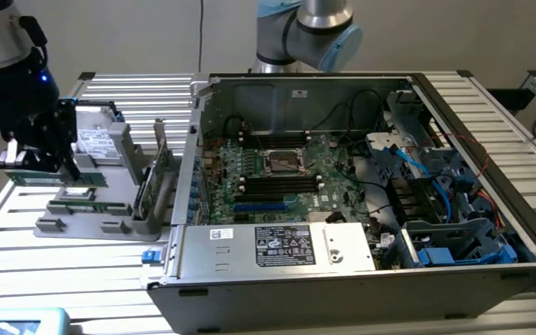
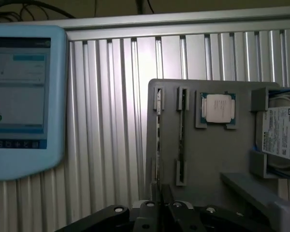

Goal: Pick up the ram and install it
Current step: 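Pick up the ram and move it above insertion slot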

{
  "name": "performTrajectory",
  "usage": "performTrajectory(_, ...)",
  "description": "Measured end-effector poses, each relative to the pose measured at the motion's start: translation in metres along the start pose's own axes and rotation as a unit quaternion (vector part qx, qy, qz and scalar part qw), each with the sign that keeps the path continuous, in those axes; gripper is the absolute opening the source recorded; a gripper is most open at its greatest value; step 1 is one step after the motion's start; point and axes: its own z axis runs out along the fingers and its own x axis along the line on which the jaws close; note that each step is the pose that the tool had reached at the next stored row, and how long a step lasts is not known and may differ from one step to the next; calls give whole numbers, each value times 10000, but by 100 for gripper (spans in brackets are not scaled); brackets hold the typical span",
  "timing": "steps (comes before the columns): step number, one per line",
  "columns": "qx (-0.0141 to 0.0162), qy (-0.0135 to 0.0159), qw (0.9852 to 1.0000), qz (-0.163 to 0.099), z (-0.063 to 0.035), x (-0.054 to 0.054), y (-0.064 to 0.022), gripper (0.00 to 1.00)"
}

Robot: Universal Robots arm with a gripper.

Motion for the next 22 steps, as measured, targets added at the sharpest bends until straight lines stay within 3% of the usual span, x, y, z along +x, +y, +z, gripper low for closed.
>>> performTrajectory(22, -31, -16, 10000, -1, -1016, 201, -809, 13)
